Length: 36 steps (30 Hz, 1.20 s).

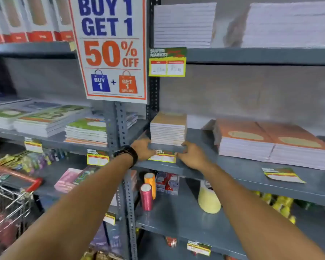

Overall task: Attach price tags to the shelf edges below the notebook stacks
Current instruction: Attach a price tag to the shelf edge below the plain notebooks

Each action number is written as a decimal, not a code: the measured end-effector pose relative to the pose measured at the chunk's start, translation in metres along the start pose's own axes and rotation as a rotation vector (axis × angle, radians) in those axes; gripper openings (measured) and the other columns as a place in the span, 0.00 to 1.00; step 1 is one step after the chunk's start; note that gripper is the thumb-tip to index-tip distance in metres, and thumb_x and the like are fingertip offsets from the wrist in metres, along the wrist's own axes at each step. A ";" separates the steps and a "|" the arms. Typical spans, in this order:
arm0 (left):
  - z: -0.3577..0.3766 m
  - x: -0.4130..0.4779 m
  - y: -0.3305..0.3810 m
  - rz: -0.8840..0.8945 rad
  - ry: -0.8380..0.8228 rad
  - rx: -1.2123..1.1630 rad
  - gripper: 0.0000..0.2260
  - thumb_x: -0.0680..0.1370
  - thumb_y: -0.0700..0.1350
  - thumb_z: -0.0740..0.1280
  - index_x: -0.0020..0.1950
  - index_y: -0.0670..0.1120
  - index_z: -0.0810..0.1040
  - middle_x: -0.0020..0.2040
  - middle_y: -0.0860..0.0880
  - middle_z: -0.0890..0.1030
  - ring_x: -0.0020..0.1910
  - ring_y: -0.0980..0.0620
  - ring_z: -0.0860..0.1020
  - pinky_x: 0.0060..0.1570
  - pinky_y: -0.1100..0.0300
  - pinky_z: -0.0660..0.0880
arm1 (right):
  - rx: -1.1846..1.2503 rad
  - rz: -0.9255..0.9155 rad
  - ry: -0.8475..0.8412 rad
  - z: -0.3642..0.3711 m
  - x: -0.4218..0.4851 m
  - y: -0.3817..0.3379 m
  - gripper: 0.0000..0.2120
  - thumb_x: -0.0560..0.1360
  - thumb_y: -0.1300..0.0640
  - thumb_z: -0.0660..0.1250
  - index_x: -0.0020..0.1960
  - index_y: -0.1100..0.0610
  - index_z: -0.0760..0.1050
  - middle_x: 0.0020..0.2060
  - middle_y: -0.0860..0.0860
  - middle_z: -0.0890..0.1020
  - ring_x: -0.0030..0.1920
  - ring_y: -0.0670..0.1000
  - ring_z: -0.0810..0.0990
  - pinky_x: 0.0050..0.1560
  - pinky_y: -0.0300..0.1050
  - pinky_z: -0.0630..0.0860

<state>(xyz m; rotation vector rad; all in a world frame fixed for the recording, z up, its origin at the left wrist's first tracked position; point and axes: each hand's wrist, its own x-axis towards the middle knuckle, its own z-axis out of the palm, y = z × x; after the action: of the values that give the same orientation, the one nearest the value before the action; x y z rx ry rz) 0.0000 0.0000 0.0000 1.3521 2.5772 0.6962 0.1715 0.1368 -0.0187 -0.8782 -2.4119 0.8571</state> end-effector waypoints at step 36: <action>0.065 -0.043 -0.045 0.064 0.169 -0.641 0.04 0.70 0.44 0.76 0.41 0.51 0.82 0.33 0.52 0.81 0.34 0.56 0.79 0.38 0.57 0.78 | -0.236 -0.151 0.059 0.049 -0.051 -0.017 0.07 0.74 0.56 0.66 0.49 0.52 0.82 0.44 0.50 0.85 0.43 0.52 0.81 0.41 0.47 0.78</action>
<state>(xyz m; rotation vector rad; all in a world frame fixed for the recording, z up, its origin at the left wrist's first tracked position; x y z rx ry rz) 0.0139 -0.0355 -0.0818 1.1887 2.1185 1.5347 0.1728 0.0720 -0.0514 -0.7799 -2.5238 0.4917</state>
